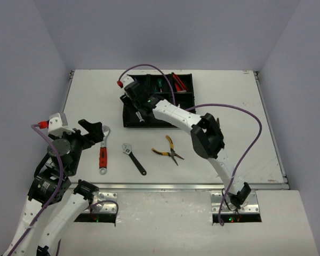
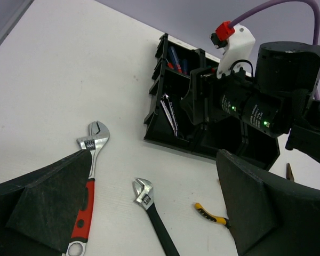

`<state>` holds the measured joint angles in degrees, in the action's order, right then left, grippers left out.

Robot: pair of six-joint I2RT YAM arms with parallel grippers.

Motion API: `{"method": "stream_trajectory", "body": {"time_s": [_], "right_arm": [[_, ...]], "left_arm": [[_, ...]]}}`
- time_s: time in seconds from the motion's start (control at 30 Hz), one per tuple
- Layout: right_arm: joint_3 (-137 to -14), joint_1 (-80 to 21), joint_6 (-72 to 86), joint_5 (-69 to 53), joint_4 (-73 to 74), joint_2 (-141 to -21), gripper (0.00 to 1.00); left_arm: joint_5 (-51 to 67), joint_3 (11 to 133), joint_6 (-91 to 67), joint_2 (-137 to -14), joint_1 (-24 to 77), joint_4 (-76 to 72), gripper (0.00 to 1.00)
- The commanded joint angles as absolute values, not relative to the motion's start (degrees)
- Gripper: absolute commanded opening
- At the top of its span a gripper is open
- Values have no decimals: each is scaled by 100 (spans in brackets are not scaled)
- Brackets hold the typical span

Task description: Sort the tools into containers

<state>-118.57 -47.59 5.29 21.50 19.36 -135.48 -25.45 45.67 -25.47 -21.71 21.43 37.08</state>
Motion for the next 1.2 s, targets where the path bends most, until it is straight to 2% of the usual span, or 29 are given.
{"method": "stream_trajectory", "body": {"time_s": [0.0, 0.1, 0.17, 0.23, 0.47, 0.63, 0.73, 0.87, 1.07, 1.17], "right_arm": [[-11170, -4761, 840, 2045, 2006, -12339, 72], [-10429, -4755, 958, 1634, 2258, -11875, 76], [-9844, -4755, 1065, 1166, 2600, -11249, 85], [-9208, -4755, 1281, 943, 3022, -10750, 99], [-7020, -4764, 1752, 583, 2762, -9362, 99], [-6308, -4764, 2021, 868, 2704, -8968, 87], [-5996, -4764, 2157, 993, 2582, -8831, 83], [-5917, -4764, 2182, 1127, 2466, -9004, 65], [-6225, -4681, 2208, 1316, 2481, -9604, 46], [-6429, -4527, 2294, 1222, 2584, -9974, 40]], "left_arm": [[-2487, 4544, -2461, -2209, 2197, 3437, 100], [-2496, 4553, -2461, -2171, 2197, 3437, 100], [-2487, 4535, -2456, -2145, 2197, 3419, 100], [-2463, 4538, -2443, -2162, 2197, 3410, 100], [-2443, 4535, -2443, -2171, 2188, 3410, 100], [-2455, 4526, -2452, -2168, 2192, 3413, 100], [-2461, 4529, -2452, -2166, 2191, 3410, 100], [-2452, 4533, -2452, -2182, 2191, 3410, 100], [-2461, 4535, -2452, -2170, 2197, 3410, 100], [-2470, 4526, -2452, -2145, 2197, 3410, 100]]}}
